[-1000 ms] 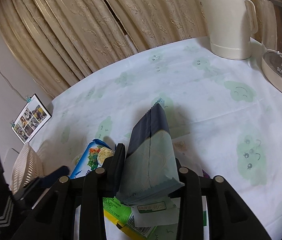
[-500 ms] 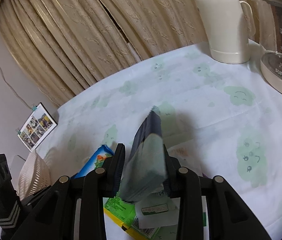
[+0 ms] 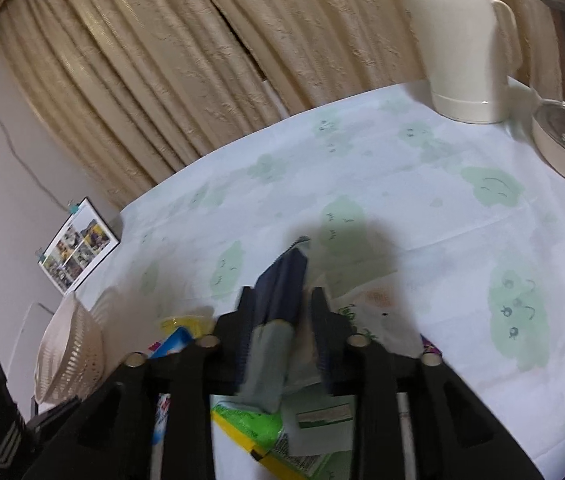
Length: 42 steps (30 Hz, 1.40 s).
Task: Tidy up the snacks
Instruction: 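Lift the blue wet-wipe pack with the left gripper toward the basket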
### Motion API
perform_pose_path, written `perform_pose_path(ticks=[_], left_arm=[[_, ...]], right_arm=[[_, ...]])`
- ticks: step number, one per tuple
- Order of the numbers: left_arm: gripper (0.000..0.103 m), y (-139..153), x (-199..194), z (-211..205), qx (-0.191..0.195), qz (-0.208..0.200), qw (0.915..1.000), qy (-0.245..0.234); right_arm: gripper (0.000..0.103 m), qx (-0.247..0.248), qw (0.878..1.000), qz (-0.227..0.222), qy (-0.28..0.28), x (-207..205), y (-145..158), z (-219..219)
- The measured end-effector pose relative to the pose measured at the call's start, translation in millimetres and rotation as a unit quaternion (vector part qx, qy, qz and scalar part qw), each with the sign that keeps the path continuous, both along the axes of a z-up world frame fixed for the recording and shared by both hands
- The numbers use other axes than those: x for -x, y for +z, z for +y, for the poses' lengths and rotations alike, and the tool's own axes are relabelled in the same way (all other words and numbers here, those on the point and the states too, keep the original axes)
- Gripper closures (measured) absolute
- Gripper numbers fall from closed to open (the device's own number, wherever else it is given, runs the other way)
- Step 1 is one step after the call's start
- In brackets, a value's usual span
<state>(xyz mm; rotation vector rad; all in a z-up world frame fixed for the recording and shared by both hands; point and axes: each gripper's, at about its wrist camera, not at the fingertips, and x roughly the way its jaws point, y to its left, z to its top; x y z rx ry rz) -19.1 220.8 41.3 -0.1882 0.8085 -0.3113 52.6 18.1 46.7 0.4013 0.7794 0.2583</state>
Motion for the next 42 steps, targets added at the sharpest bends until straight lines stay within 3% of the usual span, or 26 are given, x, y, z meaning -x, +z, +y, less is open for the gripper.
perform_pose_path(ticks=[3,21,25,30,36,42], left_arm=[[0.081,-6,6,0,0.001,0.008,0.9999,-0.007],[0.079,-22,-12,-10,0.013,0.043,0.9987,-0.023],[0.079,-26,-16,-12,0.012,0.040,0.9989,-0.020],[0.080,-26,-13,-13,0.003,0.027,0.9995,-0.017],[0.080,-26,-15,-9,0.006,0.027,0.9996,-0.005],[0.080,-26,-15,-8,0.010,0.027,0.9996,-0.001]], right_arm=[[0.061,0.002,1.000,-0.005,-0.003,1,0,0],[0.061,0.090,0.995,0.001,0.051,-23,-18,35],[0.068,0.086,0.994,-0.013,0.067,-19,-15,38],[0.069,0.087,0.990,-0.035,0.102,-11,-11,50],[0.068,0.109,0.987,-0.030,0.113,-10,-17,65],[0.068,0.098,0.988,-0.026,0.119,-8,-17,65]])
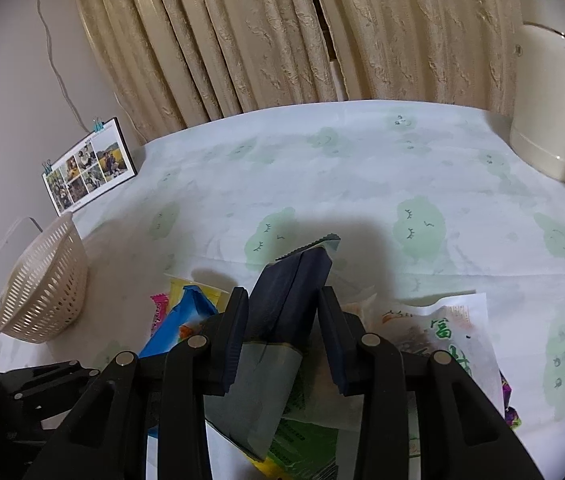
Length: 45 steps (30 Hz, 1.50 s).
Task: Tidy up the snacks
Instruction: 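Lift the blue wet-wipe pack with the left gripper toward the basket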
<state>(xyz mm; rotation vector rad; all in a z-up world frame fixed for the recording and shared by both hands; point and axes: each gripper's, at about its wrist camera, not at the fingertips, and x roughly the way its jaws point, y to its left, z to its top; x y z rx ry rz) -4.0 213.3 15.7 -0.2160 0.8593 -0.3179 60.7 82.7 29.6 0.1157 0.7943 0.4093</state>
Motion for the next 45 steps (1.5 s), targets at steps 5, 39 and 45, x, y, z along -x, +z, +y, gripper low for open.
perform_pose_path(ticks=[5,39,45], left_arm=[[0.080,2,3,3,0.011,-0.003,0.9999,0.002],[0.081,52,51,93,0.039,-0.083,0.9917,0.091],[0.081,54,53,102,0.043,-0.085,0.9913,0.091]], right_arm=[[0.064,-0.001,1.000,0.002,-0.004,-2,-1,2],[0.029,0.134,0.991,0.009,0.004,22,-12,65],[0.035,0.145,0.989,0.005,0.011,34,-12,51]])
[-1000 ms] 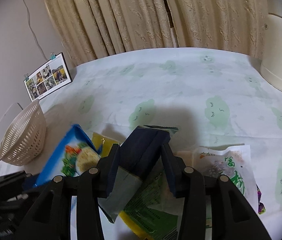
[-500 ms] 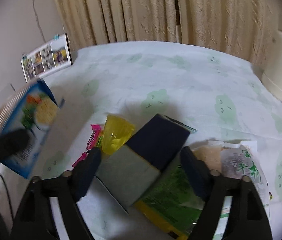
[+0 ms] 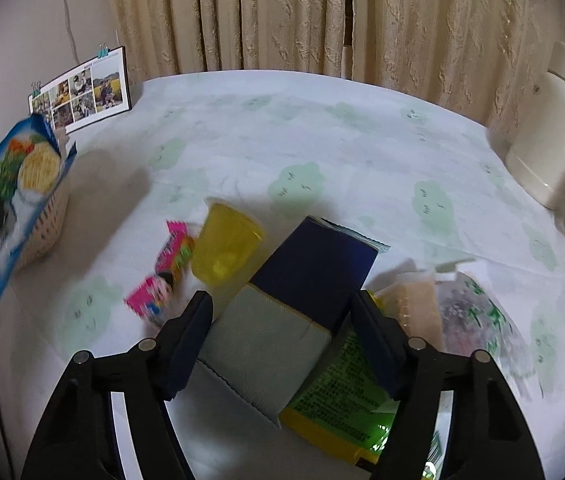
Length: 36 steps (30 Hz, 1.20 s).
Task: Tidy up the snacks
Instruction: 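Lift the blue wet-wipe pack with the left gripper toward the basket, then lower the wet-wipe pack into the basket and open the left gripper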
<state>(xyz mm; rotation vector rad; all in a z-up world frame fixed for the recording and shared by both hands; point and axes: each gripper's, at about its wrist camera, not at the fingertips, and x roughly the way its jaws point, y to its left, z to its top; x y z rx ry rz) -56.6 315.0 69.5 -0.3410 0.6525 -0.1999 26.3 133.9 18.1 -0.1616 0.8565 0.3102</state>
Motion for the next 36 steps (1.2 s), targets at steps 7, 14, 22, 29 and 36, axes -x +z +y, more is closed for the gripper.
perform_pose_path(ticks=[7,14,22,29,36], left_arm=[[0.081,1,0,5,0.006,-0.001,1.0000,0.003],[0.081,4,2,6,0.005,-0.006,0.9999,0.007],[0.081,7,4,15,0.009,-0.010,0.9997,0.019],[0.081,10,7,24,0.013,-0.013,0.9993,0.033],[0.081,18,13,41,0.002,-0.031,0.9974,0.065]], right_arm=[[0.035,0.015,1.000,0.000,-0.025,1,0,-16],[0.040,0.039,0.999,0.004,-0.035,-11,-5,0],[0.050,0.020,0.999,0.004,0.025,4,-3,-4],[0.051,0.005,1.000,0.005,0.008,6,-2,-10],[0.051,-0.049,0.999,0.006,-0.013,8,5,-23]])
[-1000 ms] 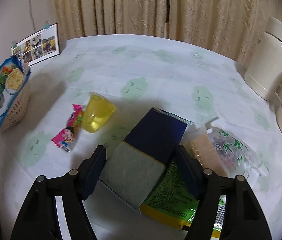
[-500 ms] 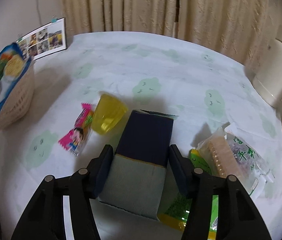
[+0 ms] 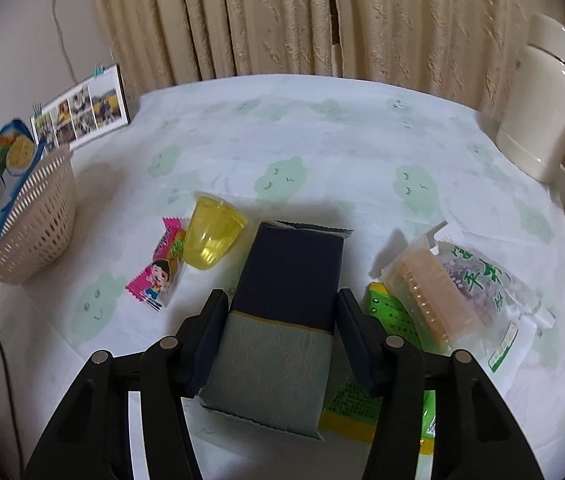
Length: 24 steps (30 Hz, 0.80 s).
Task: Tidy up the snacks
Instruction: 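Lower the wet-wipe pack into the basket and open the left gripper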
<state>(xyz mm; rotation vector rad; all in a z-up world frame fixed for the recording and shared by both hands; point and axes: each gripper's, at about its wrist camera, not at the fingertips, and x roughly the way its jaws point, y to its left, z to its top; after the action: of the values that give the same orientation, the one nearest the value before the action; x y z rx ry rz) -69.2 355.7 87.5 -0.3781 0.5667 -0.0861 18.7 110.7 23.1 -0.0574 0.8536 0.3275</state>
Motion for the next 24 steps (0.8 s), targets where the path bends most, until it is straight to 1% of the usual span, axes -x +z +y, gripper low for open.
perform_pose_path(ticks=[2,3,5,7,11,13,14,15,16,17,18,20,24], left_arm=[[0.081,1,1,6,-0.010,-0.005,0.9998,0.019],[0.080,2,1,9,-0.016,-0.007,0.9995,0.027],[0.080,1,1,18,-0.027,-0.010,0.9983,0.051],[0.080,0,1,27,-0.036,-0.011,0.9966,0.073],[0.080,-6,-1,45,-0.057,-0.009,0.9906,0.124],[0.079,-8,-1,52,-0.065,-0.010,0.9870,0.147],[0.075,-9,-2,56,-0.066,-0.011,0.9853,0.157],[0.060,-10,-3,60,-0.064,-0.009,0.9835,0.169],[0.049,-11,-4,63,-0.061,-0.008,0.9828,0.174],[0.031,-12,-3,66,-0.056,-0.009,0.9827,0.177],[0.028,-13,-2,68,-0.049,-0.012,0.9827,0.178],[0.028,-14,-1,70,-0.044,-0.017,0.9825,0.180],[0.028,-12,1,65,-0.062,-0.027,0.9798,0.188]], right_arm=[[0.053,-0.008,1.000,-0.005,-0.003,2,3,-2],[0.057,-0.012,1.000,-0.007,-0.005,2,5,-2],[0.057,-0.024,1.000,-0.010,-0.008,3,9,-4],[0.057,-0.024,1.000,-0.012,-0.008,3,10,-2],[0.057,-0.020,1.000,-0.003,-0.013,1,5,-1],[0.057,-0.020,1.000,0.001,-0.016,0,2,-2],[0.057,-0.020,1.000,0.001,-0.016,0,1,-2],[0.057,-0.020,1.000,0.000,-0.016,0,2,-2],[0.056,-0.019,1.000,0.001,-0.016,0,1,-3],[0.056,-0.017,1.000,0.002,-0.017,0,1,-2],[0.054,-0.017,1.000,0.005,-0.017,-1,0,-2],[0.053,-0.014,1.000,0.010,-0.021,-3,-2,-2],[0.052,0.004,0.999,0.020,-0.029,-8,-7,3]])
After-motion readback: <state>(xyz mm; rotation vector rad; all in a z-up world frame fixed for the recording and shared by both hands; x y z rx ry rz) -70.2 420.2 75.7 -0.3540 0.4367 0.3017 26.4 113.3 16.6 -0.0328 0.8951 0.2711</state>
